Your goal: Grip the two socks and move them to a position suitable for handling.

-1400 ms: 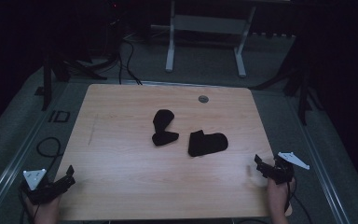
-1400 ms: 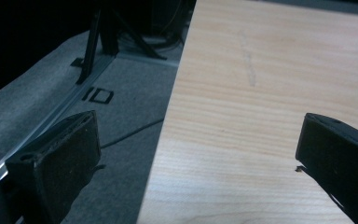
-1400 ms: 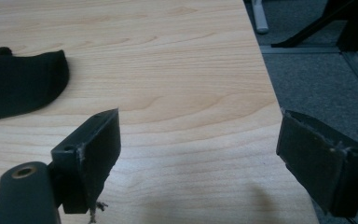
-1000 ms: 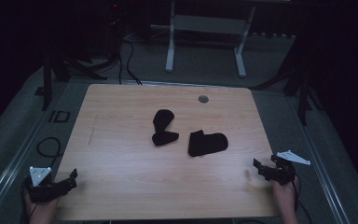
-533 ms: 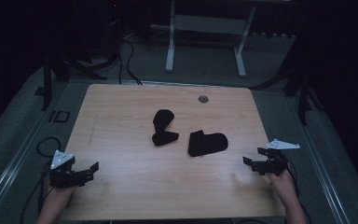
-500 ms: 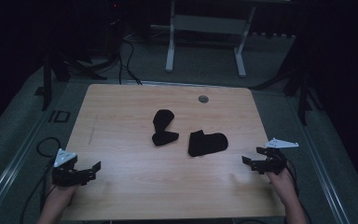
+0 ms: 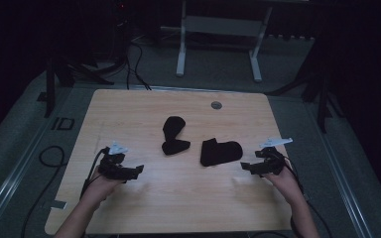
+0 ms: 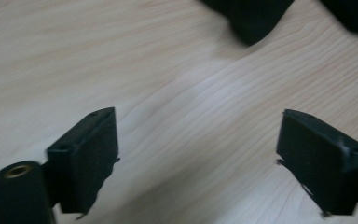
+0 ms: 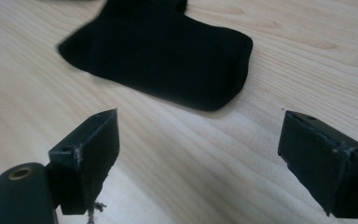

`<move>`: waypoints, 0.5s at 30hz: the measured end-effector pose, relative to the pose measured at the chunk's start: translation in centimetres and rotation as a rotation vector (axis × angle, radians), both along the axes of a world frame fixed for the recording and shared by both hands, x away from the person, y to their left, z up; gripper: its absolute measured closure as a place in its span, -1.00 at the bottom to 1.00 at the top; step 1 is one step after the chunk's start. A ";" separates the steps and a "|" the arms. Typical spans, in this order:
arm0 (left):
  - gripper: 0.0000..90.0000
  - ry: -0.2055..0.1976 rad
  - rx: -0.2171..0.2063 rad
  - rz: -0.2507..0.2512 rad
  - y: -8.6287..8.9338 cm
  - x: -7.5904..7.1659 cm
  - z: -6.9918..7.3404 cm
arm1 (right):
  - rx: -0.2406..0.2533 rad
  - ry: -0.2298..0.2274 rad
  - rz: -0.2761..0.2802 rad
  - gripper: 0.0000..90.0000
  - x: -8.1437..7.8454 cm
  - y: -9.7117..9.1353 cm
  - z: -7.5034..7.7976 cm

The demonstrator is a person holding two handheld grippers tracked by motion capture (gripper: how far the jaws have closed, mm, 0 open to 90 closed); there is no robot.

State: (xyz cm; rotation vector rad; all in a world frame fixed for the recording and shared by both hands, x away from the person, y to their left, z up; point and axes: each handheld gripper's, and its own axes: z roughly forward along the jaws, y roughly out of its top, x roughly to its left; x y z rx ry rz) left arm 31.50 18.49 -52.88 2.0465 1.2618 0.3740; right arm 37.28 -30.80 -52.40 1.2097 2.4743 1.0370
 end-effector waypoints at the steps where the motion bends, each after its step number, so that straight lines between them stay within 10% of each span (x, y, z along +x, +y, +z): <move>1: -0.67 0.007 0.002 -0.004 -0.6 0.4 0.0 | 0.003 0.008 -0.006 -0.71 0.3 0.2 -0.1; 15: -0.41 0.045 0.014 -0.197 -9.0 5.3 0.6 | -0.059 0.018 -0.013 -0.18 3.4 1.9 -0.4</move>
